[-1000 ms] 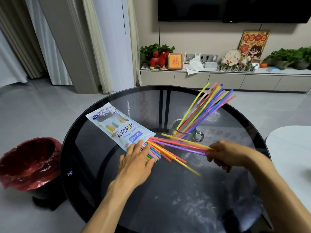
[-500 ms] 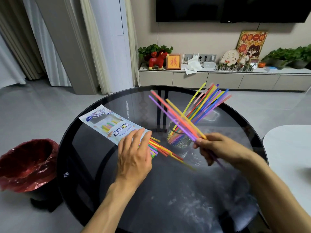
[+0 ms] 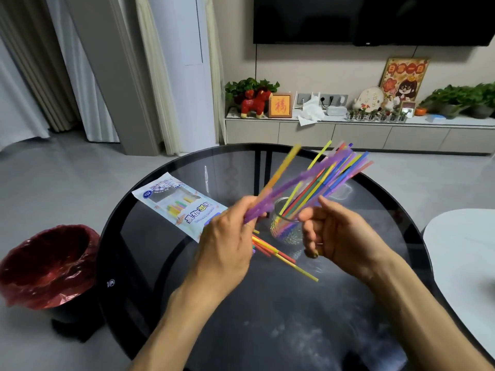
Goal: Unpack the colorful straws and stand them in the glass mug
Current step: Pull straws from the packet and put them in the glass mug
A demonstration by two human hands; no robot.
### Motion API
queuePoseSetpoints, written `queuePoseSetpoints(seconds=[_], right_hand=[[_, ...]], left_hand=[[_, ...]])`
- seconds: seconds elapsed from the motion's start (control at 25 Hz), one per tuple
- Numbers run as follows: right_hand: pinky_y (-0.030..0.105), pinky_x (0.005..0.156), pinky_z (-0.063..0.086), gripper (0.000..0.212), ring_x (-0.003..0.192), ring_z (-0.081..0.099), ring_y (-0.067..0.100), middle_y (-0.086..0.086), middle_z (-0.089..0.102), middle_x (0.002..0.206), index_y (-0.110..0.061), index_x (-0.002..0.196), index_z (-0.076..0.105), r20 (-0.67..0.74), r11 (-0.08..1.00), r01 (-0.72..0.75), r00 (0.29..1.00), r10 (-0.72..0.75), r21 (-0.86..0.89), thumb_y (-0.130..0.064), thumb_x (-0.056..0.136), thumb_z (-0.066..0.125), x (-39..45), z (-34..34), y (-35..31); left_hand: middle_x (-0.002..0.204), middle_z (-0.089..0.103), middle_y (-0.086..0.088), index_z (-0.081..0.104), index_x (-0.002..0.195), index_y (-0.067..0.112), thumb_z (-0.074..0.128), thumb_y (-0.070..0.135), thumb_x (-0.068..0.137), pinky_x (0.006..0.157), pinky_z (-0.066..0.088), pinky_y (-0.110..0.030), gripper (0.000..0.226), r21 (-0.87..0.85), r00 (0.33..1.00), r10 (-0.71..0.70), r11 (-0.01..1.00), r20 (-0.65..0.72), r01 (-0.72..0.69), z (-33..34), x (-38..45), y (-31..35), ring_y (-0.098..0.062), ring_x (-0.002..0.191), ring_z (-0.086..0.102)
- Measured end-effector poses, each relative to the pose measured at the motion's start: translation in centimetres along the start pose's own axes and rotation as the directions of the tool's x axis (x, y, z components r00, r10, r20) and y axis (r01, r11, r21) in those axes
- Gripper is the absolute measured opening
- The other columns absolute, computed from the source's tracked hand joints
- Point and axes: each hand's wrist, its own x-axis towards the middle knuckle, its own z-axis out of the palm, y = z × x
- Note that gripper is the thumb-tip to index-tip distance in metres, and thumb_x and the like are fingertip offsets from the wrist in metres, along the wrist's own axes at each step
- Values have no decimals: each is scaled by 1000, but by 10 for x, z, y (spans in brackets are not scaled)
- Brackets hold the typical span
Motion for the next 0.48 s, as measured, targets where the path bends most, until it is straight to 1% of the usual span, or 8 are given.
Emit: queuePoseSetpoints(seconds=[0.04,0.08,0.12,0.16,0.2,0.28,0.4,0.48], right_hand=[[29,49,43,38,49,53,20,7,57,58,-8,82,70,-65,999,32,997,-34,-38,-38,90,48,0,1,1],[29,50,43,30,50,53,20,7,56,59,-9,83,69,-104,994,66,992,-75,-90,-32,90,51,0,2,3],[29,52,42,24,52,53,20,7,56,61,-9,84,69,-126,986,108,984,-124,-131,-25,92,51,0,4,5],[29,53,43,21,54,54,21,8,58,64,-9,86,68,-138,974,160,974,-182,-158,-18,94,51,1,6,6],[28,54,46,18,56,56,21,10,62,69,-8,90,68,-150,962,216,959,-242,-168,-12,93,51,1,10,7],[28,59,54,17,66,65,23,16,71,87,-3,100,67,-134,937,320,931,-338,-144,-4,86,58,2,18,7],[33,84,59,40,98,71,27,15,73,113,-3,118,64,32,889,398,915,-402,-224,0,78,69,5,29,13],[38,89,56,39,104,69,33,15,73,113,-7,119,65,153,865,406,914,-377,-296,-3,81,68,6,36,21]], left_hand=[[91,73,-2,62,103,24,45,19,95,75,58,-40,20,-284,997,-71,956,11,71,-5,4,9,-20,88,71],[93,74,-5,64,100,21,45,18,95,80,58,-37,20,-507,993,-106,854,50,117,-7,4,14,-20,89,72],[93,74,-7,66,97,17,46,14,94,83,58,-32,20,-635,988,-115,756,106,156,-5,2,12,-20,90,72],[93,74,-9,66,95,14,47,10,93,85,56,-28,20,-687,979,-109,700,170,197,1,-3,5,-20,91,72],[92,73,-8,66,95,10,47,7,92,85,55,-26,20,-678,965,-107,694,238,244,10,-10,-2,-20,92,71],[93,70,-8,64,97,3,46,4,90,81,53,-21,19,-580,930,-150,745,337,330,24,-22,-20,-20,93,70],[94,72,0,66,93,17,47,5,92,74,49,-13,23,-423,891,-173,831,419,360,29,-28,-36,-12,94,70],[99,74,-1,68,92,23,47,2,95,72,46,-12,30,-330,835,-213,847,508,417,32,-28,-43,-5,92,69]])
